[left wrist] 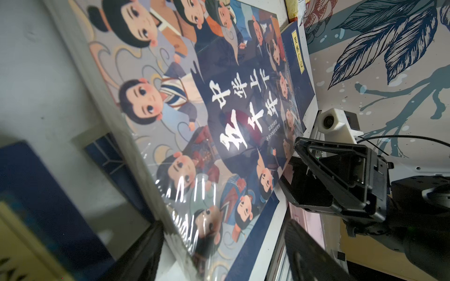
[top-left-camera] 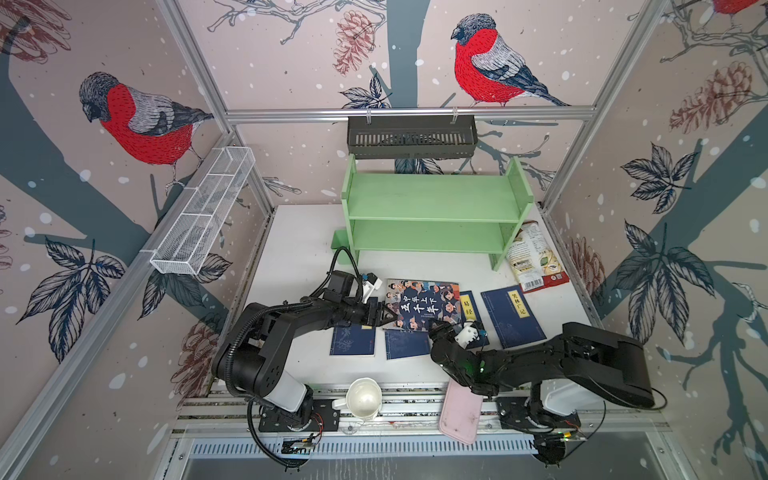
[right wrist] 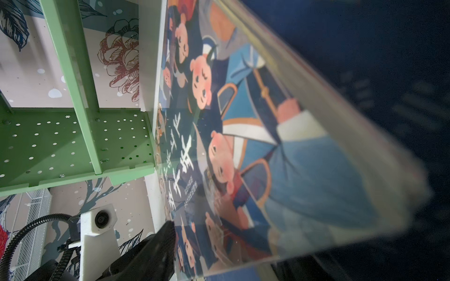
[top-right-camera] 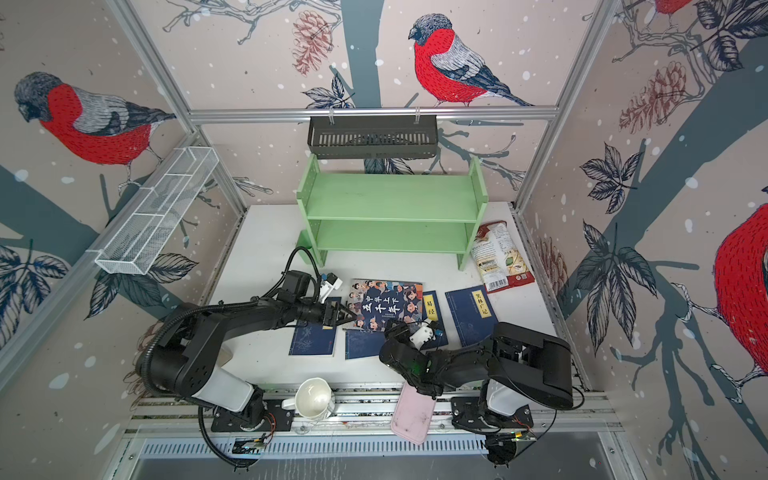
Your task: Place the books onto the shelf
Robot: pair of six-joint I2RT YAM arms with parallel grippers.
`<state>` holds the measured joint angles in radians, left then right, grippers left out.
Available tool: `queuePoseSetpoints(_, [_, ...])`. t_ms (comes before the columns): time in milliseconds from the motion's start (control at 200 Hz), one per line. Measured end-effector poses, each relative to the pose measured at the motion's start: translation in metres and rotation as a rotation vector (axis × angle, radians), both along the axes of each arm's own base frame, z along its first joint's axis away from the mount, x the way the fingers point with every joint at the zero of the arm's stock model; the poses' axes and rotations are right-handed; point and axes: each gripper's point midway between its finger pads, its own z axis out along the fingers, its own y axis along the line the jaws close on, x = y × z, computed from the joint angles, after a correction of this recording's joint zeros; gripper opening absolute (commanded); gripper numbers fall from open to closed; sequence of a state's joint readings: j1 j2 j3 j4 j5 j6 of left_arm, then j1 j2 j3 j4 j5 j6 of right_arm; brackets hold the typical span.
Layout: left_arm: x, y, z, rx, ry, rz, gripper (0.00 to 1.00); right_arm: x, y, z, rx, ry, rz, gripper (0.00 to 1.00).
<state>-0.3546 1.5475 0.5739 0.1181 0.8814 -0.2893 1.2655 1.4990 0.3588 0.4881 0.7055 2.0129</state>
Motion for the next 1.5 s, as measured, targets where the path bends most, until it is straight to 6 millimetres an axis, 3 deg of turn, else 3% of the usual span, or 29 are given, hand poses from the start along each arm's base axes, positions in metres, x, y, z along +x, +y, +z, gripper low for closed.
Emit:
queuePoseSetpoints(786, [-0.005, -0.002, 0.003, -0.02, 0.009, -0.024, 0.81, 0.008, -0.004, 0.008, 0.052, -0.06, -0.052, 0.28])
queuePoseSetpoints(856, [-0.004, -0.003, 0.008, -0.02, 0.006, -0.023, 0.81, 0.01, -0.004, 0.01, 0.065, -0.07, -0.059, 0.2])
queuePoseSetpoints(1191, [0.022, -0.007, 0.047, 0.0, -0.062, -0.011, 0.82, 0.01, -0.004, 0.023, 0.077, -0.099, -0.048, 0.16])
queuePoseSetpoints(1496, [0.031, 0.009, 0.048, 0.013, 0.065, 0.035, 0.82, 0.01, -0.002, 0.044, 0.07, -0.149, -0.01, 0.12])
